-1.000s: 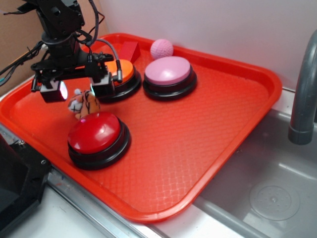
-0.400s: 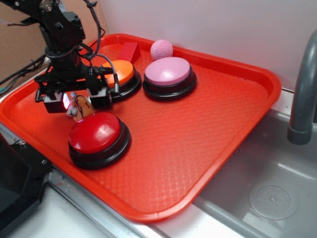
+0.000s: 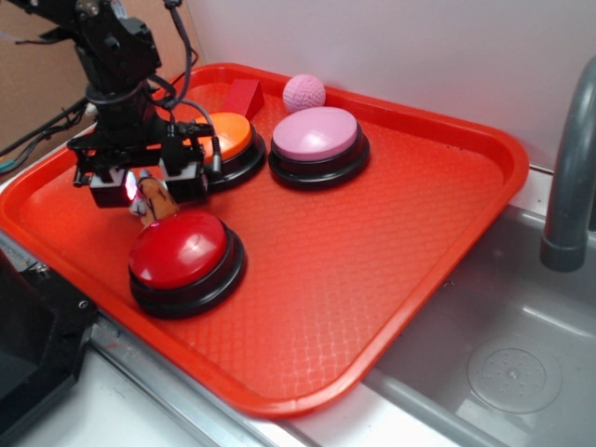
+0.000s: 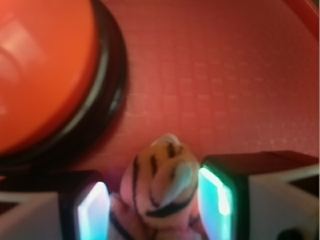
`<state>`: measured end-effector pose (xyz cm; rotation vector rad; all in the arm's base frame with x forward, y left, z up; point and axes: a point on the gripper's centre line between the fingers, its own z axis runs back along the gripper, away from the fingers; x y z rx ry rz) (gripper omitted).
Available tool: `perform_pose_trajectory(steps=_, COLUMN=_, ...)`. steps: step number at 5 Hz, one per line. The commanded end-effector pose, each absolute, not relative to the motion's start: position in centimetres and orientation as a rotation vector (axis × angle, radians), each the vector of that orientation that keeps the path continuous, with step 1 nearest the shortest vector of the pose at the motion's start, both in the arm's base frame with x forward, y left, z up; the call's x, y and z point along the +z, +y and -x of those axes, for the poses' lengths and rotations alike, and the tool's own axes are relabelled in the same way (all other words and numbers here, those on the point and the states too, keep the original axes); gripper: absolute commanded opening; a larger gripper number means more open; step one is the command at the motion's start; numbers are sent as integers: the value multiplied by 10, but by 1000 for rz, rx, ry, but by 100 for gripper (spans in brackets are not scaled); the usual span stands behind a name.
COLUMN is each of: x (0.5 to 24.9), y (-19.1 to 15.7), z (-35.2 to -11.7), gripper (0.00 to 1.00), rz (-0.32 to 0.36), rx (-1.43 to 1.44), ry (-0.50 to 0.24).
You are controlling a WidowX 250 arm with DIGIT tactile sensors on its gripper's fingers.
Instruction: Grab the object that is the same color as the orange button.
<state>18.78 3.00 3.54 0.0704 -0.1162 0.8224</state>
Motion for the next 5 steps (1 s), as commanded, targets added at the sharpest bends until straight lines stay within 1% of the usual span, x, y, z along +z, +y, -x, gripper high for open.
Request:
perform_pose_trajectory(steps=1, x=115, y=17, z=-214, gripper=0, rz=25, rx=620, ry=-189)
perform_pose_trajectory(steps=2, x=164, y=1, z=-219, gripper=0, rz=34, rx=442, ry=-147)
perform_pose_trajectory(steps=3, x=198, y=-16, z=-223, gripper=0, rz=-6, rx=296, ry=-151)
perform_pose_trajectory(steps=4, x=215, y=-36, z=-225, gripper=0, rz=16, rx=209, ry=-176)
perform_pose_trajectory(steps=5, x=205, y=-40, z=-230, gripper=0, rz=-23, rx=168, ry=-179)
